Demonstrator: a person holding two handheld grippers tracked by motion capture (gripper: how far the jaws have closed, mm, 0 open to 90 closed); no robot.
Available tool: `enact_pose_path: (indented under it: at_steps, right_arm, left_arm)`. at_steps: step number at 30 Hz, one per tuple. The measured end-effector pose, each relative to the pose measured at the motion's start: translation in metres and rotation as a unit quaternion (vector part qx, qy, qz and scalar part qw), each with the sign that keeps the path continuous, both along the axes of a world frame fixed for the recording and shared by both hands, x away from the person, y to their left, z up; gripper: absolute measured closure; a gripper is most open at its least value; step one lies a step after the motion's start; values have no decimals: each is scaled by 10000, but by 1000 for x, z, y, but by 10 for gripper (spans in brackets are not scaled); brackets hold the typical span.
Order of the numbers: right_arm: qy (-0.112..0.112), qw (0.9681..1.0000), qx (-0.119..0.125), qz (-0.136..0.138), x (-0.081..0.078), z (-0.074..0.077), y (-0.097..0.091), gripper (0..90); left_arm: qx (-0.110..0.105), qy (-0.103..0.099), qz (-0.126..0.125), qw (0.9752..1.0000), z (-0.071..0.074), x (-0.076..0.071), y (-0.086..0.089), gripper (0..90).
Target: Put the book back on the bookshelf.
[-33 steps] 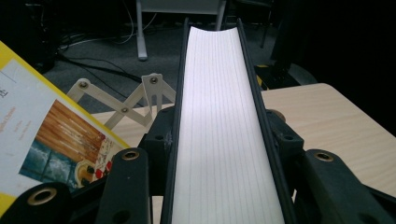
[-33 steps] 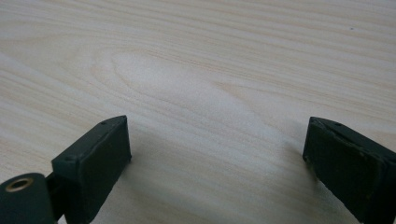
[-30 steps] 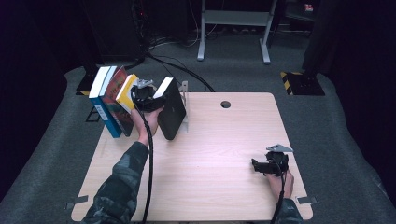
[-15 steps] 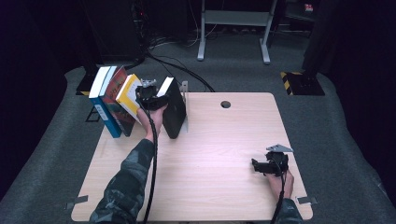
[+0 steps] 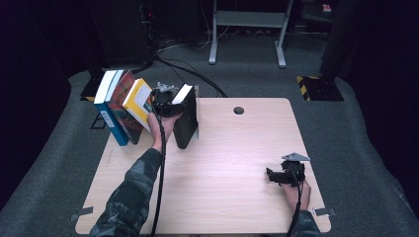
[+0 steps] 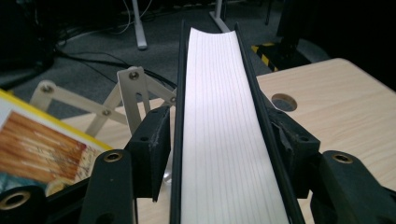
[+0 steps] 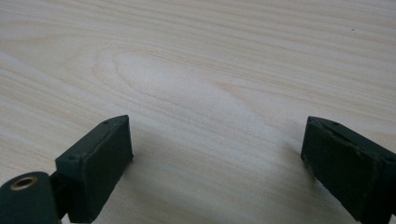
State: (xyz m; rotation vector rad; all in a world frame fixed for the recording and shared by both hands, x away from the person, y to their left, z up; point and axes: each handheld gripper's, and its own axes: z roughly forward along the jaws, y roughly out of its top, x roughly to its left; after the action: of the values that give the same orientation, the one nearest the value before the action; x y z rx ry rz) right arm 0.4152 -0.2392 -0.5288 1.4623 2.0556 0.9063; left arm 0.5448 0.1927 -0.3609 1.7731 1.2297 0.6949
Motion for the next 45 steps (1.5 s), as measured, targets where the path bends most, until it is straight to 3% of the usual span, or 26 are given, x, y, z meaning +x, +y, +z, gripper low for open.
enact_pose_path:
  at_steps: [2, 6, 7, 11, 15, 18, 24, 32, 35, 39, 45]
  right_arm:
    - [-2, 10000, 3, 2, 0, 0, 0, 80]
    - [-4, 10000, 12, 5, 0, 0, 0, 81]
    - [-5, 10000, 11, 10, 0, 0, 0, 81]
    - [-6, 10000, 10, 12, 0, 0, 0, 82]
    - [-7, 10000, 10, 12, 0, 0, 0, 82]
    - [-7, 10000, 9, 14, 0, 0, 0, 83]
    - [-10, 10000, 13, 10, 0, 0, 0, 85]
    - [-11, 10000, 15, 4, 0, 0, 0, 86]
    - [-17, 10000, 18, -1, 0, 0, 0, 87]
    - [-17, 10000, 15, -2, 0, 0, 0, 89]
    - [-21, 10000, 18, -7, 0, 0, 0, 94]
  left_arm:
    - [95, 139, -214, 9996, 3, 5, 2, 395]
    - [325, 313, -414, 9981, 3, 15, 4, 324]
    - [273, 349, -529, 9976, 3, 17, 5, 318]
    - [316, 541, -772, 9950, 1, 23, 6, 366]
    - [513, 553, -518, 9958, 3, 22, 4, 463]
    - [64, 611, -259, 9978, 1, 21, 9, 534]
    - [-320, 561, 130, 9978, -2, 19, 10, 544]
    - [-792, 432, 628, 9939, -6, 24, 13, 543]
    - [-1003, 448, 744, 9912, -6, 26, 14, 543]
    - [-1015, 461, 765, 9908, -3, 29, 11, 542]
    - [-1177, 517, 933, 9873, -10, 34, 17, 541]
